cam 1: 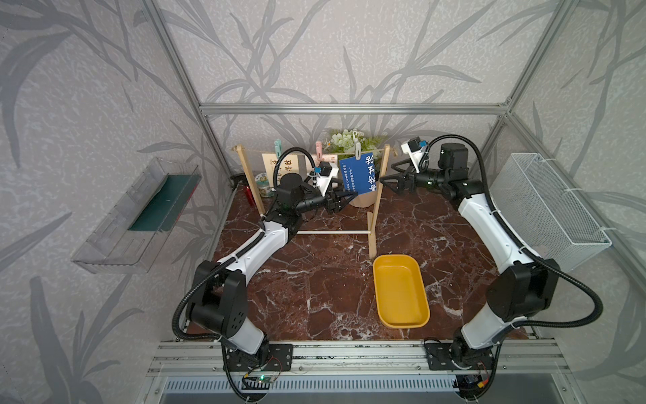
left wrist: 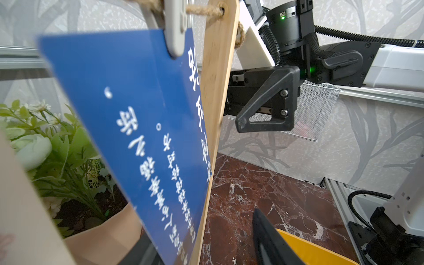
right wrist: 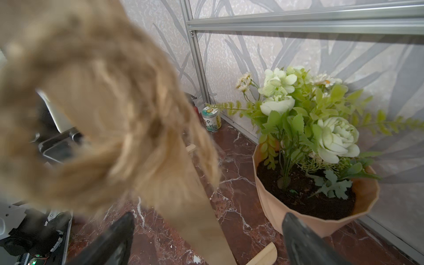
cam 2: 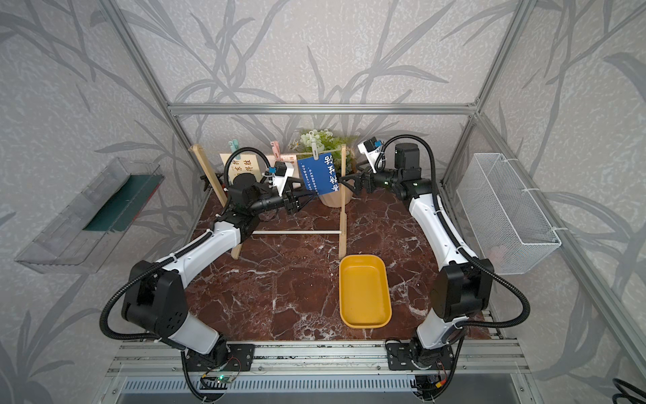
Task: Remove the postcards from the strings
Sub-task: Adjust the clothesline at the center of the board.
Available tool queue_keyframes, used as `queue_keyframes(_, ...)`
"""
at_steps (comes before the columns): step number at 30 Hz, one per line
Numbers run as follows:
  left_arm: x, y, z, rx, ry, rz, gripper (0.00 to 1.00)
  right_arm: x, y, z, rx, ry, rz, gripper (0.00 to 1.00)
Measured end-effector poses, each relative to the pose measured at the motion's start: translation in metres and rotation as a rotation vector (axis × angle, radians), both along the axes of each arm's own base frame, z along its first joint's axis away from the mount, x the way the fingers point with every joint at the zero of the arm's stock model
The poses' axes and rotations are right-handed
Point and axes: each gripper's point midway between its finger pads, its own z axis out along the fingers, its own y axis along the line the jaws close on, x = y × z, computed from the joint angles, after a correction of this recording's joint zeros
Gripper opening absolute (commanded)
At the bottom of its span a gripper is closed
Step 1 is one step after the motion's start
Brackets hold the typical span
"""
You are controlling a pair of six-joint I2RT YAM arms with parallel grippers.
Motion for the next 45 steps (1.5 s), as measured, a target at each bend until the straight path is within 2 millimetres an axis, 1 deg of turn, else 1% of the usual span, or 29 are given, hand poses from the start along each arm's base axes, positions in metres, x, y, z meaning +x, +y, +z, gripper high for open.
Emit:
queue_keyframes(4, 0.000, 0.000, -0.001, 0.001, 0.003, -0.001, 0.65, -0.002, 0.016, -0.003, 0.000, -0.036, 0.054, 0.93)
queue_keyframes(6, 0.000, 0.000, -0.001, 0.001, 0.004, -0.001, 0.65, -0.004, 0.025, -0.003, 0.004, -0.055, 0.089, 0.87)
queue_keyframes(8, 0.000, 0.000, -0.001, 0.003, 0.004, -0.001, 0.65, -0.008, 0.031, -0.003, 0.009, -0.060, 0.116, 0.85)
queue_keyframes(11, 0.000, 0.000, -0.003, 0.009, 0.006, 0.000, 0.65, -0.014, 0.037, 0.000, 0.017, -0.071, 0.148, 0.83)
queue_keyframes(13, 0.000, 0.000, -0.004, 0.013, 0.008, 0.000, 0.65, -0.019, 0.041, 0.001, 0.022, -0.072, 0.168, 0.77)
queue_keyframes(17, 0.001, 0.001, -0.007, 0.019, 0.018, 0.002, 0.65, -0.029, 0.048, 0.003, 0.017, -0.080, 0.195, 0.72)
queue_keyframes(23, 0.001, 0.001, -0.008, 0.021, 0.022, 0.003, 0.65, -0.049, 0.057, 0.003, 0.013, -0.077, 0.224, 0.70)
queue_keyframes(27, 0.000, 0.002, -0.006, 0.024, 0.018, 0.006, 0.65, -0.055, 0.056, 0.004, 0.013, -0.077, 0.222, 0.70)
queue_keyframes(30, -0.003, 0.003, -0.001, 0.022, 0.007, 0.008, 0.64, -0.066, 0.053, 0.001, 0.014, -0.065, 0.222, 0.71)
queue_keyframes(33, -0.008, 0.005, 0.007, 0.018, -0.015, 0.009, 0.63, -0.078, 0.051, 0.006, 0.018, -0.068, 0.224, 0.72)
queue_keyframes(34, -0.009, 0.005, 0.008, 0.017, -0.020, 0.010, 0.62, -0.081, 0.051, 0.008, 0.019, -0.072, 0.225, 0.74)
queue_keyframes(36, -0.012, 0.006, 0.012, 0.015, -0.030, 0.009, 0.59, -0.085, 0.050, 0.014, 0.021, -0.081, 0.214, 0.83)
queue_keyframes(39, -0.012, 0.006, 0.011, 0.019, -0.036, 0.009, 0.53, -0.086, 0.048, 0.021, 0.009, -0.083, 0.183, 0.87)
queue_keyframes(40, -0.012, 0.007, 0.009, 0.020, -0.033, 0.010, 0.52, -0.086, 0.047, 0.023, 0.003, -0.081, 0.170, 0.90)
queue_keyframes(41, -0.012, 0.007, 0.008, 0.022, -0.031, 0.011, 0.52, -0.084, 0.045, 0.027, -0.006, -0.083, 0.149, 0.94)
queue_keyframes(43, -0.012, 0.007, 0.005, 0.025, -0.026, 0.012, 0.51, -0.083, 0.040, 0.038, -0.022, -0.096, 0.112, 0.97)
queue_keyframes(45, -0.011, 0.008, 0.005, 0.026, -0.028, 0.013, 0.50, -0.083, 0.035, 0.059, -0.036, -0.127, 0.074, 0.98)
